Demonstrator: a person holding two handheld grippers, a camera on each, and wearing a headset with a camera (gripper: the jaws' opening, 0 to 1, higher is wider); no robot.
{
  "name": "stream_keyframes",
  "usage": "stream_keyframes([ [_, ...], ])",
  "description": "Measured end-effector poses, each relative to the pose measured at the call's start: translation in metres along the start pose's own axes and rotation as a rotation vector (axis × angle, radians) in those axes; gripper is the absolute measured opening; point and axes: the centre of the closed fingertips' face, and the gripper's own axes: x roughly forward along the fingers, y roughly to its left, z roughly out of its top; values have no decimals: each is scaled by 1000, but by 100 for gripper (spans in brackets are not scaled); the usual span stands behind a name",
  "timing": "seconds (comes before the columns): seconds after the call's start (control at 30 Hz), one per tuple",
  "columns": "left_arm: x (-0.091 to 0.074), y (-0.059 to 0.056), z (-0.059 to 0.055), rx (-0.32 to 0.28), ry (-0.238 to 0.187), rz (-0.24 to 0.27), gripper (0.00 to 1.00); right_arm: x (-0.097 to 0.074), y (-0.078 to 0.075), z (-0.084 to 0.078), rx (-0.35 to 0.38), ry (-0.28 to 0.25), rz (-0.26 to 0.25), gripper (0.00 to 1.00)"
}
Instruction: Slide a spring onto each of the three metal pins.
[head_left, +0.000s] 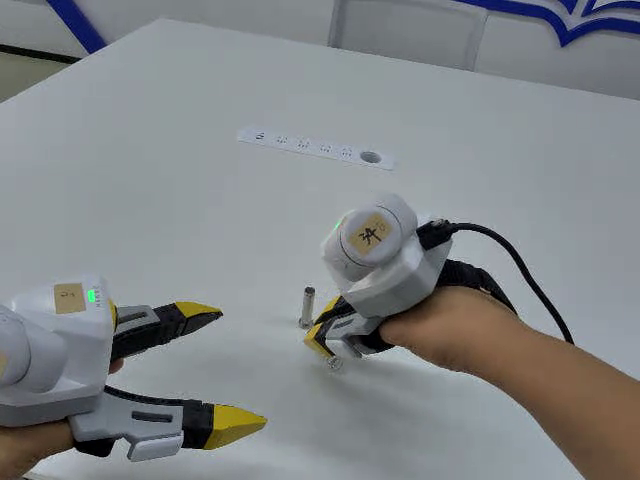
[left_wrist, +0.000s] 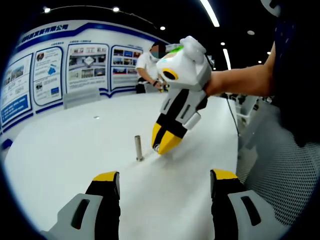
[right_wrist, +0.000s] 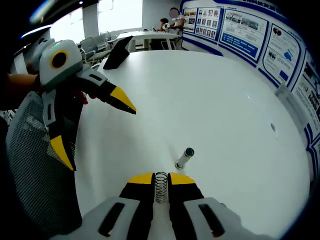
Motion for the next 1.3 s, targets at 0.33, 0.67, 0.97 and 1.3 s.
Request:
stream_keyframes([
  [0.33,0,-1,2,4,1,-4,75,-27,-5,8,50,-110,-31,11],
  [0.67,0,-1,5,10,-2,-7,75,-53,-14,39,63,-260,-70,11],
  [0.97,0,-1,5,12,-4,-5,75,-60,-23,53,82,-331,-93,11],
  [1.3,-2,0,4,9,-4,0,75,-59,-32,67,114,-384,-99,11],
])
